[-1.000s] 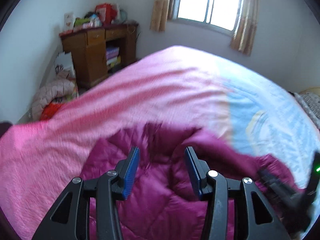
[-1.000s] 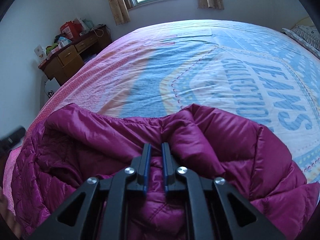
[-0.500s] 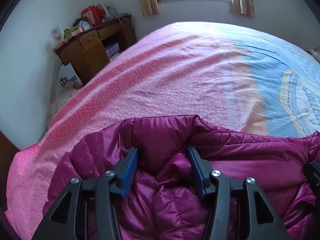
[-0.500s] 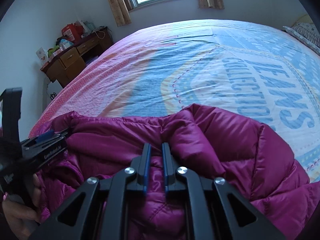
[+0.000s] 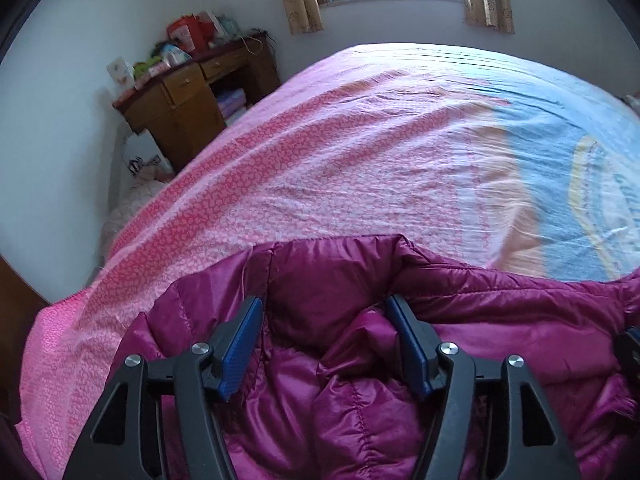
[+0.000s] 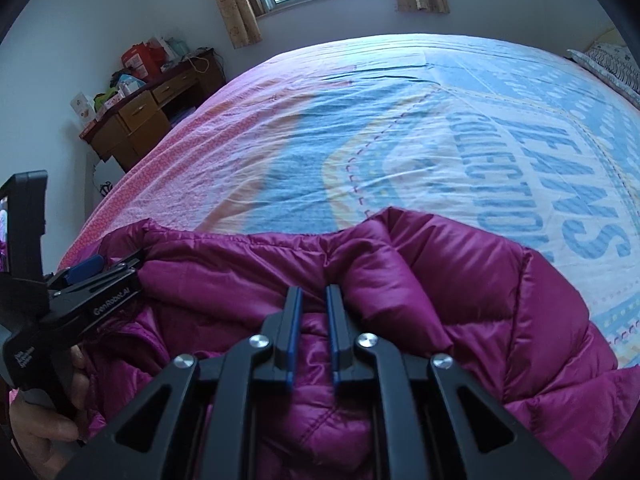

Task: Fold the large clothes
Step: 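Fold the jacket over toward the hem with both tools and release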

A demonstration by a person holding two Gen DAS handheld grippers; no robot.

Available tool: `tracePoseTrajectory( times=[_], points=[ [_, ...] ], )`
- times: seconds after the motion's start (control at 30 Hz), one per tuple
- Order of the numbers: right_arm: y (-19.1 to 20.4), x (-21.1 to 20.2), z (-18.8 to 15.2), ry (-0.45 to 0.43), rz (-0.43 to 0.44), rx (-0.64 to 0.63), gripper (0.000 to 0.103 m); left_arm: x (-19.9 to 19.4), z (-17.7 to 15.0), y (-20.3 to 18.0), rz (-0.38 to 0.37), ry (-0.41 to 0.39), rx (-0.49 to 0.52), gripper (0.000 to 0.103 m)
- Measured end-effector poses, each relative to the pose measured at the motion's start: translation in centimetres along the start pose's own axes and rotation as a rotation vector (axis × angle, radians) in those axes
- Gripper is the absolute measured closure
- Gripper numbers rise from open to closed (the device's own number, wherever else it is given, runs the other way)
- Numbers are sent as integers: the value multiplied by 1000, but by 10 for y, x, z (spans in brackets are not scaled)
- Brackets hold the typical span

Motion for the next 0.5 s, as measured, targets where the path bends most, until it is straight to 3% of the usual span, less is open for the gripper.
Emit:
tracePoseTrajectory(
  times=[0.03,0.1,0.17,0.2,0.27,0.5],
  points=[
    [1,-5,1,20,2,16,89,-8,0,11,-40,3,0,38],
    [4,-27,-1,4,7,51,78,-33,-6,28,-92,-52,-21,38],
    [15,-66,-10,-91,43,52,31,-63,-17,49,-89,-132,-2,38],
    [22,-85,-16,-133,48,36,25,-76,-25,58,-82,-161,13,38],
    [36,-123,-33,-189,47,-1,21,-95,-40,71,-86,-186,27,38],
    [58,-235,-128,-229,16,-41,21,-149,-130,140,-194,-219,56,38]
  ],
)
Point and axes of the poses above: each gripper's, at about its wrist camera, not at the fingertips, and x roughly the way its jaws point, y to its left, z to its top, the point moved 1 cm from there along x, roughly the way its jaws point, and after that the axes turned 13 degrees about z, right-handed, at the moved point
